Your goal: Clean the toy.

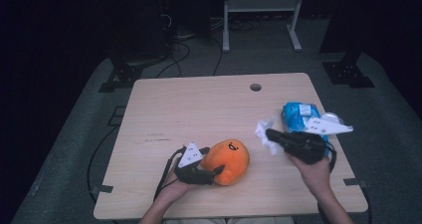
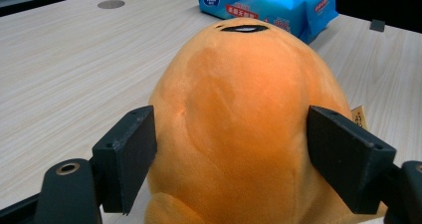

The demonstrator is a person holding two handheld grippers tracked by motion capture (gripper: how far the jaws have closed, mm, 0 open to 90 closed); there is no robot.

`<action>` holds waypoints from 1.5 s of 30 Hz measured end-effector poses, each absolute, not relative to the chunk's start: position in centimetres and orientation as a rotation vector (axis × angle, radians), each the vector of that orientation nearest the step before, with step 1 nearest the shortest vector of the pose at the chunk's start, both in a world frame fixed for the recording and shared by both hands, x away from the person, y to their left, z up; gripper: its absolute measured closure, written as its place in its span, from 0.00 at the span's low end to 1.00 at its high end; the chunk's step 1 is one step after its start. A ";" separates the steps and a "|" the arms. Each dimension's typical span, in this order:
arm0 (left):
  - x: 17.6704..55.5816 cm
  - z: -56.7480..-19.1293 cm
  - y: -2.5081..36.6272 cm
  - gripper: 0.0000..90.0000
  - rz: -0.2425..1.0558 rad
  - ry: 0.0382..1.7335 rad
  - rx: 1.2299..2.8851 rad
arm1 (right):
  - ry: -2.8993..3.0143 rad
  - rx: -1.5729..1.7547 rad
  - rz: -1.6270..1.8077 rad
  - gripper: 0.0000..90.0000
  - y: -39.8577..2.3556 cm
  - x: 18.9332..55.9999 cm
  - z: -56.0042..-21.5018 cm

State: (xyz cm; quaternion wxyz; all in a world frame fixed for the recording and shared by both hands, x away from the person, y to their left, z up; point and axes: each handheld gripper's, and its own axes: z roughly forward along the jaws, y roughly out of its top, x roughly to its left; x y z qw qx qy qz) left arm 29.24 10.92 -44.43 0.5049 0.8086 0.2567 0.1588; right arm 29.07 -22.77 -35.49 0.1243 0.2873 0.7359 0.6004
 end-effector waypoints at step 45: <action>28.2 -44.2 9.4 0.25 0.413 0.477 2.028 | 2.415 0.690 1.415 0.83 -13.8 30.4 -42.5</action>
